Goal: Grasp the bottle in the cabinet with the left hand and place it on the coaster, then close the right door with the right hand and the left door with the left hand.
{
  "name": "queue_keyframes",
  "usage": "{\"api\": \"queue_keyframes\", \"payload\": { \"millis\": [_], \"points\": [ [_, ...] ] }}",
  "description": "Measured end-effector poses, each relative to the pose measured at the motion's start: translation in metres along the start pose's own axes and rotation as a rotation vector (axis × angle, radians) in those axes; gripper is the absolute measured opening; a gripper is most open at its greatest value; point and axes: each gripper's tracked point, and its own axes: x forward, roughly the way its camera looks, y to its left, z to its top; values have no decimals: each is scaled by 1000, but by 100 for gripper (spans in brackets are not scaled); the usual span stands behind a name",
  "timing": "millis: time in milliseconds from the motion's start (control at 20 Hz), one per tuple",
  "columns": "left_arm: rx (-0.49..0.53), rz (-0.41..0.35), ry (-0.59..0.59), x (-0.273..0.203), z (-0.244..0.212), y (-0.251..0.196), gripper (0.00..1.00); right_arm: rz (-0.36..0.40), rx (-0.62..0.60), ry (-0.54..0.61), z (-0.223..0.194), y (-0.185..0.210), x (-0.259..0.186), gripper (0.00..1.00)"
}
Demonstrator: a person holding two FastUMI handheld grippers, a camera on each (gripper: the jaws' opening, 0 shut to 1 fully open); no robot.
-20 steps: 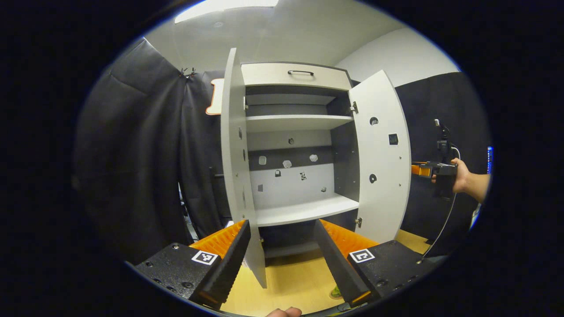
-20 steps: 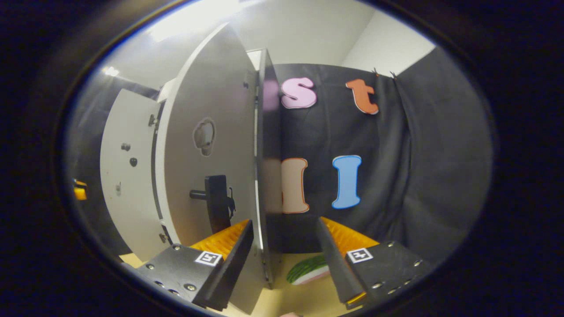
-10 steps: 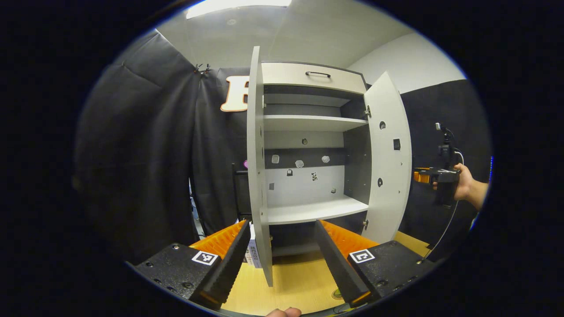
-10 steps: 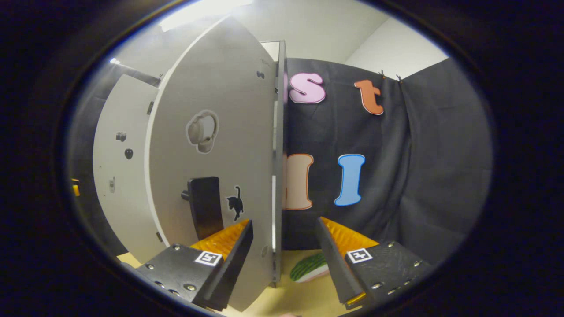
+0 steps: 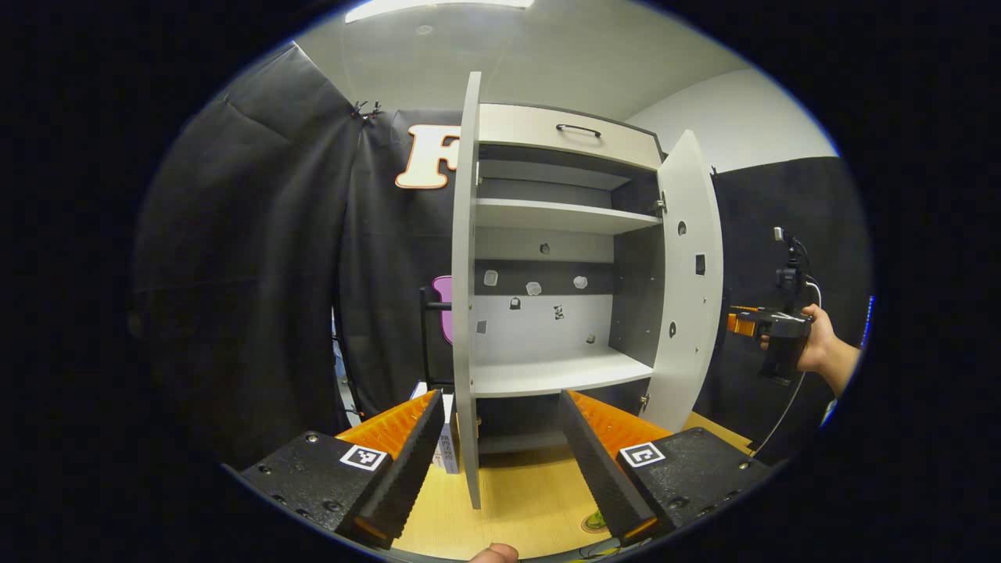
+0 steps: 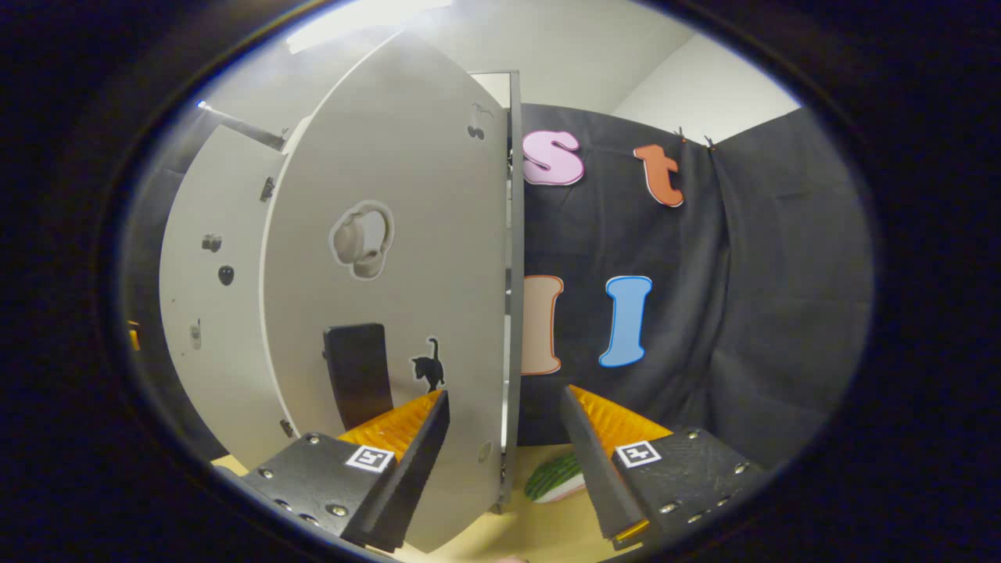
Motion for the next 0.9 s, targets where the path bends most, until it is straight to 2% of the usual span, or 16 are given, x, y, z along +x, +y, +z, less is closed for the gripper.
{"api": "queue_keyframes", "payload": {
  "millis": [100,150,250,400,450,500,600,700,900],
  "points": [
    [6,-4,5,1,-1,2,93,4,-9,-3,1,9,3,84],
    [10,-3,8,0,-4,3,93,5,-11,-5,1,14,4,91],
    [22,0,13,-1,-6,7,92,14,0,0,-2,27,7,84],
    [25,10,17,-6,-8,13,92,37,19,-13,2,52,10,84],
    [23,9,24,-7,-11,14,92,60,8,-11,0,60,11,89],
    [23,9,27,-9,-12,16,92,60,-11,-13,-1,63,10,89],
    [27,31,16,-12,-9,27,92,23,-38,-17,-1,59,4,99],
    [27,50,15,-13,-8,39,92,1,-17,-11,-5,59,-4,96],
    [31,77,29,-8,-13,66,94,16,27,-17,-1,65,-29,96]
  ]
}}
